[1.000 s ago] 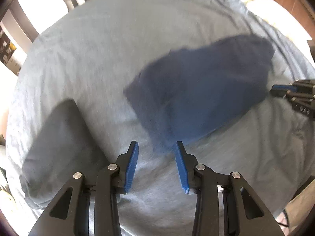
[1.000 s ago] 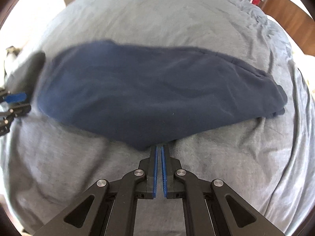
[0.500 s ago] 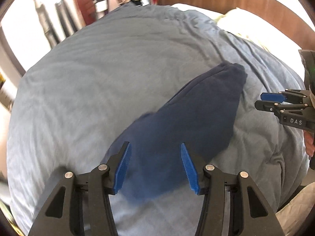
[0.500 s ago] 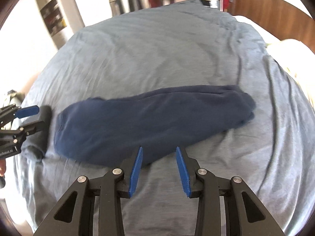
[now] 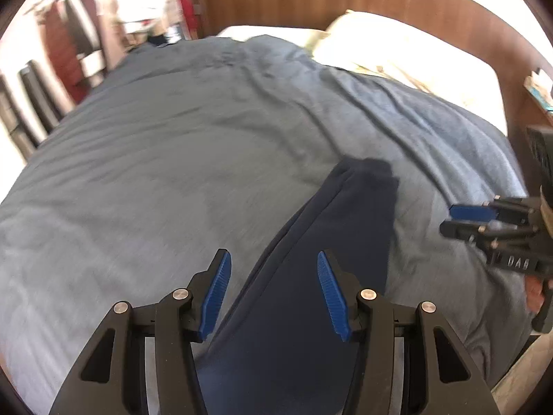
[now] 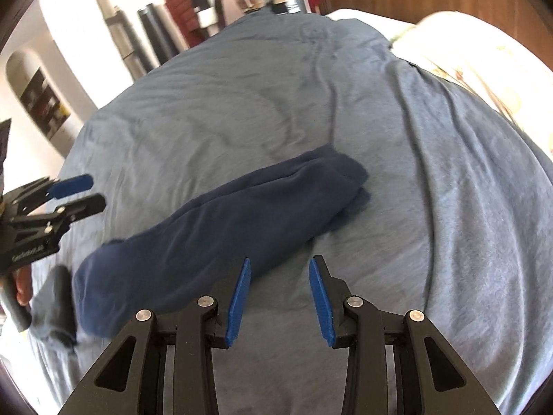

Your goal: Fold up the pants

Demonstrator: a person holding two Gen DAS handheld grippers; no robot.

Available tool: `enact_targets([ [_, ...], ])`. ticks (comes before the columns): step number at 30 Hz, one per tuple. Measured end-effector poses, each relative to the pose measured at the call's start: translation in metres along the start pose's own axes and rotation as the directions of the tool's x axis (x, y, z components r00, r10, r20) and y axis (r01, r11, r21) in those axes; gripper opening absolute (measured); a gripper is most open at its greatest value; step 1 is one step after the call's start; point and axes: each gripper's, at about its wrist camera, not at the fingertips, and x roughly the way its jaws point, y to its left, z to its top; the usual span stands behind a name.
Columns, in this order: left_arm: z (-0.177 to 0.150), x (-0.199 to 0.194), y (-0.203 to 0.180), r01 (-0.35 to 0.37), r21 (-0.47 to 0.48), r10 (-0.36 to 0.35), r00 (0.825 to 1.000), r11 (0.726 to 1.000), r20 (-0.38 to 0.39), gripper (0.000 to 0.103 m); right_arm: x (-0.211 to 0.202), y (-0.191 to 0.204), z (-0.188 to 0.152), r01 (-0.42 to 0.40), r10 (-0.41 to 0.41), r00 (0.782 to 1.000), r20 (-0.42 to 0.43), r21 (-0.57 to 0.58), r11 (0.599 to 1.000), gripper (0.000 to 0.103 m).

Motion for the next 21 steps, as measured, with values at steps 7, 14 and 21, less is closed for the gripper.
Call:
enact_targets([
  [7, 0.062, 0.069, -0.016, 0.115, 0.097, -0.112, 0.993, 0.989, -0.034, 0.049, 0.022, -0.034, 0.017, 0.005, -0.006, 1.000, 0.018, 0.108, 0.994, 0.037],
  [14, 0.096, 0.140, -0.022, 0.157, 0.148, -0.146, 0.986, 0.976, -0.083, 0.032, 0.048, -0.064, 0.031, 0.044, -0.049, 0.999, 0.023, 0.207, 0.977, 0.037],
  [21, 0.110, 0.204, -0.027, 0.184, 0.230, -0.151, 0.976, 0.956, -0.157, 0.021, 0.073, -0.080, 0.034, 0.078, -0.080, 0.997, -0.003, 0.294, 0.953, 0.037],
])
